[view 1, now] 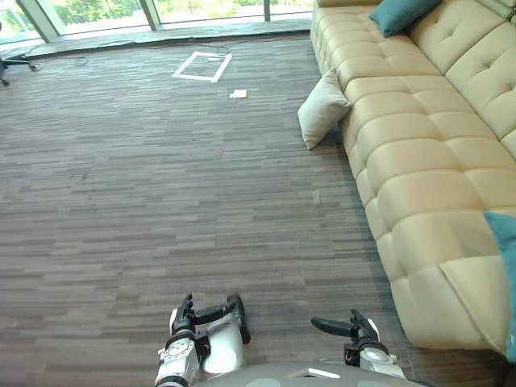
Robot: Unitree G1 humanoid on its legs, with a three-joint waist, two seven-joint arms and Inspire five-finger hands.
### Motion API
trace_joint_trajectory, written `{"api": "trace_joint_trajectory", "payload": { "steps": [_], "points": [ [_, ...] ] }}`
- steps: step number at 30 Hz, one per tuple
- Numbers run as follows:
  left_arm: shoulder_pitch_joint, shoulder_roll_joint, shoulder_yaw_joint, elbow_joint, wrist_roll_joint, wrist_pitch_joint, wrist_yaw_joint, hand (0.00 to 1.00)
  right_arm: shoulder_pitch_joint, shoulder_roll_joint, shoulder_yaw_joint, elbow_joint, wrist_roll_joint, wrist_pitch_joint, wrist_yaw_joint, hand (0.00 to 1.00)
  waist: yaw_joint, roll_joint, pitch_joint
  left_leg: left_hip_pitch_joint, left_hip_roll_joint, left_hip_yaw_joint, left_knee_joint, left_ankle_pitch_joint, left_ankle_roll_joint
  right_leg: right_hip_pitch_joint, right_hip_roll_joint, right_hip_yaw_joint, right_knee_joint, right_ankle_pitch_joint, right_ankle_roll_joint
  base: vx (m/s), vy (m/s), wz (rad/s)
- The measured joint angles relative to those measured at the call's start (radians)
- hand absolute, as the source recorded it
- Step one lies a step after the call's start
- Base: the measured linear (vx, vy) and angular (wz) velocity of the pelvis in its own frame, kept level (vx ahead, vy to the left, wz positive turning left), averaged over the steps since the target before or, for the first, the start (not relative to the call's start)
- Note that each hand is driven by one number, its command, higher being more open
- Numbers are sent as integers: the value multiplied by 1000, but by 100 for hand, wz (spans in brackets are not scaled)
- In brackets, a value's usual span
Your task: Pick up cushions and gather them together orderly.
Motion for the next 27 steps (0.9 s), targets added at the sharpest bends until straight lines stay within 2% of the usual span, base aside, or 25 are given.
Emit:
{"api": "trace_joint_trajectory", "payload": {
  "steps": [1,2,3,4,6,7,8,9,10,11,12,13,14,15,16,17,18,19,20,21,23,24,25,27],
  "points": [
    [-4,10,-5,8,1,1,0,100,-3,3,4,1,-2,-1,0,100,-2,-18,-3,20,-17,10,22,-39,9,-53,-32,17,146,39,40,516,275,3],
    [-7,17,-11,19,1,2,1,100,-7,3,5,3,-3,-2,3,100,-3,-26,-1,46,-30,13,32,-71,14,-97,-55,24,267,103,55,533,254,7],
    [-15,15,-13,39,-1,5,3,100,-10,2,4,6,-2,-4,8,100,-9,-27,5,112,-53,8,23,-122,28,-164,-97,14,447,277,39,525,230,4],
    [-17,18,-15,52,-3,17,9,100,-13,1,5,3,-2,-10,8,100,-12,-17,17,170,-63,5,6,-147,30,-201,-114,5,554,259,23,724,281,3],
    [-12,21,-45,80,-3,21,22,100,-13,-8,12,-21,-2,-27,8,100,-27,2,19,293,-68,-4,-70,-171,26,-290,-117,-63,638,147,5,495,129,4],
    [-10,23,-75,83,-2,22,22,100,-13,-18,24,-37,-2,-40,8,100,-33,18,27,364,-62,-8,-129,-175,22,-365,-97,-122,594,83,-17,479,58,10],
    [-12,22,-90,86,-2,21,20,100,-16,-26,26,-49,-2,-50,9,100,-37,27,33,404,-53,-10,-160,-179,17,-427,-63,-150,499,66,-27,478,29,14],
    [-18,17,-91,92,-2,22,19,100,-24,-32,24,-52,0,-49,9,100,-39,33,38,433,-44,-12,-179,-189,11,-473,-27,-158,385,68,-26,485,-31,17],
    [-22,13,-92,103,-2,22,19,100,-34,-36,21,-53,3,-48,9,100,-44,35,41,468,-34,-17,-202,-200,-9,-515,16,-157,222,93,-1,405,-56,20],
    [-22,13,-92,106,-2,23,18,100,-35,-37,19,-55,5,-49,9,100,-46,33,43,484,-31,-21,-216,-209,-21,-524,36,-157,115,123,10,530,-110,31],
    [-19,13,-92,110,-1,23,15,100,-34,-36,9,-60,10,-48,9,100,-53,27,46,519,-33,-30,-236,-224,-40,-532,55,-154,-29,195,12,596,-189,58],
    [-14,14,-90,124,7,24,10,100,-29,-40,-8,-62,16,-44,9,100,-68,28,45,569,-26,-59,-256,-240,-59,-507,71,-136,-45,354,-38,766,-240,57],
    [-17,-2,-79,124,8,22,7,100,-32,-50,-16,-62,13,-43,9,100,-63,48,44,593,-9,-64,-262,-234,-64,-512,82,-145,21,292,-79,819,-285,54],
    [-14,-9,-75,118,9,20,-1,100,-31,-52,-37,-66,13,-42,7,100,-59,60,47,591,3,-68,-216,-223,-83,-520,71,-158,98,218,-98,690,-228,20],
    [-14,-9,-74,118,9,20,-1,100,-31,-52,-37,-66,13,-41,7,100,-60,60,47,591,3,-68,-214,-223,-83,-520,71,-158,100,215,-99,543,-205,24],
    [-14,-23,-64,118,9,22,0,100,-30,-53,-54,-69,13,-37,7,100,-63,68,43,555,28,-75,-89,-217,-94,-500,68,-175,131,160,-104,535,-207,27],
    [-15,-25,-44,114,9,22,1,100,-28,-53,-59,-71,13,-29,6,100,-72,81,45,487,65,-101,90,-201,-119,-456,77,-194,114,135,-107,727,-282,37],
    [-10,-35,-9,93,8,24,-1,100,-28,-54,-60,-76,13,-24,5,100,-73,98,54,376,116,-153,351,-118,-180,-389,103,-208,78,114,-113,694,-256,22],
    [-1,-52,23,64,6,22,2,100,-25,-52,-51,-78,15,-22,4,100,-68,110,57,286,161,-163,577,-97,-202,-328,133,-206,37,95,-116,625,-183,-4],
    [6,-62,49,39,5,21,4,100,-21,-45,-35,-78,17,-19,4,100,-63,115,61,224,202,-143,721,-105,-189,-261,158,-200,-5,83,-120,546,-75,-26],
    [11,-59,48,6,5,20,3,100,-7,-37,-10,-84,17,-14,7,100,-43,100,59,145,228,-71,768,-132,-143,-157,163,-176,-69,61,-112,390,-34,-30],
    [14,-58,48,-4,4,16,1,100,-4,-36,-3,-84,17,-14,7,100,-38,97,59,118,230,-51,744,-143,-126,-127,163,-167,-94,55,-111,327,14,-37],
    [14,-59,48,-22,-4,8,1,100,2,-37,5,-83,17,-10,6,100,-26,93,59,64,229,-3,650,-168,-106,-80,158,-148,-139,51,-101,504,49,-46],
    [10,-59,70,-29,-5,2,1,100,2,-33,0,-74,17,-6,4,100,-21,87,61,5,213,63,439,-192,-90,-27,138,-126,-171,54,-75,487,108,-51]
  ]
}}
